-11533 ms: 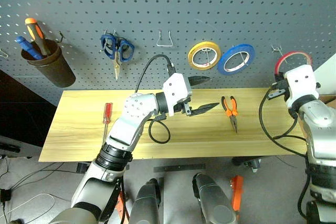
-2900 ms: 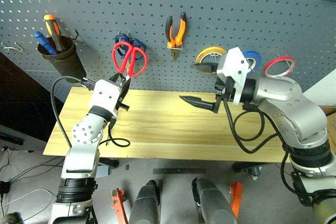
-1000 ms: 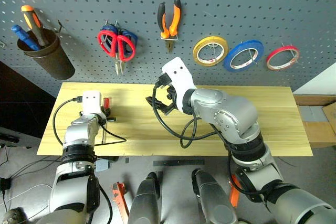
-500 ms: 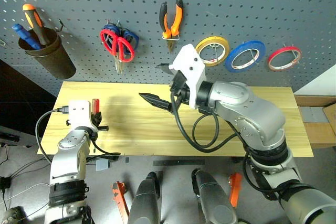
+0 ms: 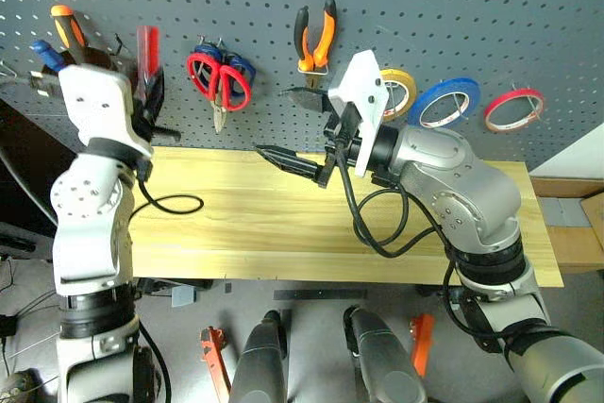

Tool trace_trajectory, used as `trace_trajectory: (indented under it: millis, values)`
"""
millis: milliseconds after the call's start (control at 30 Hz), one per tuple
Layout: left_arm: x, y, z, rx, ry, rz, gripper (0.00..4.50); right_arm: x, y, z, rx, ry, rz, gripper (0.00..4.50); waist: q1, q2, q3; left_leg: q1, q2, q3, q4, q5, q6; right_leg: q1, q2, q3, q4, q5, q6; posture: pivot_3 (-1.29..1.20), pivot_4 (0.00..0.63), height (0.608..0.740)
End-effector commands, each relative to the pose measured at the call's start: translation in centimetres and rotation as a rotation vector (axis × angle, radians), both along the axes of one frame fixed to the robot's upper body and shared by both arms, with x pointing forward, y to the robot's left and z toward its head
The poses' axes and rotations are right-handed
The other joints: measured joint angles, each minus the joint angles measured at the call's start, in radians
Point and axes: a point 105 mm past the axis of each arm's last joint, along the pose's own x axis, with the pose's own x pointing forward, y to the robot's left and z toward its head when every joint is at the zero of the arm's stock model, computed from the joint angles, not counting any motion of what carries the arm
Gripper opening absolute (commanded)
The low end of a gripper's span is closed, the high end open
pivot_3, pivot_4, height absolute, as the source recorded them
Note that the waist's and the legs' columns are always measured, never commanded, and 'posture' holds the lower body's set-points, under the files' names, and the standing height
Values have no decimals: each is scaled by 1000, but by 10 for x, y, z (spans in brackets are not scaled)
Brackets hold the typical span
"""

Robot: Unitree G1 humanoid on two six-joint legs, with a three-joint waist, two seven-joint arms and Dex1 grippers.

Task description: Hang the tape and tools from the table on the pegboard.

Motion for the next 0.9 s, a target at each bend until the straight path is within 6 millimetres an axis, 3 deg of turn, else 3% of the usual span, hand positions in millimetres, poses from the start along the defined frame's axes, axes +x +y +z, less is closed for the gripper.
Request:
trace_trajectory:
  millis: [33, 167, 267, 433, 633, 800, 900]
  values:
    - [-13, 7, 45, -1, -180, 13, 806, -6, 0, 19, 49, -79, 10, 4500, 0, -4, -3, 0, 0, 0, 0, 0, -1, 0, 0, 0, 0, 0, 0, -84, 210, 740]
    - [-18, 29, 75, -11, -282, 99, 806, -5, 2, 22, 56, -92, 3, 4500, -3, -5, -3, 0, 0, 0, 0, 1, -2, -1, 0, 0, 1, 0, 0, -86, 209, 740]
    - [-13, 51, 81, -15, -293, 156, 806, -4, 5, 30, 77, -104, -1, 4500, -4, -4, -4, -1, -1, 1, 0, 1, -2, -3, 1, -1, 2, 0, 0, -92, 209, 740]
    - [-8, 68, 87, -39, -327, 196, 806, -4, 10, 39, 86, -128, 7, 4500, -2, -6, -5, -1, -1, 1, 0, 2, -2, -4, 1, -1, 3, 1, -1, -96, 208, 740]
    - [-1, 61, 99, -71, -375, 157, 806, -5, 13, 44, 87, -147, 16, 4500, 1, -14, -16, -8, 0, -1, 3, 3, -4, -10, 0, -4, 4, 1, -2, -107, 201, 740]
    - [-10, 54, 119, -64, -446, 135, 806, -6, 12, 47, 89, -153, 17, 4500, 0, -16, -20, -16, -1, -3, 8, 4, -6, -14, -1, -9, 4, 2, -3, -115, 197, 740]
    - [-8, 56, 116, -47, -442, 149, 806, -6, 12, 46, 89, -150, 17, 4500, 0, -15, -23, -16, -1, -4, 9, 4, -6, -14, -1, -13, 4, 3, -4, -111, 197, 740]
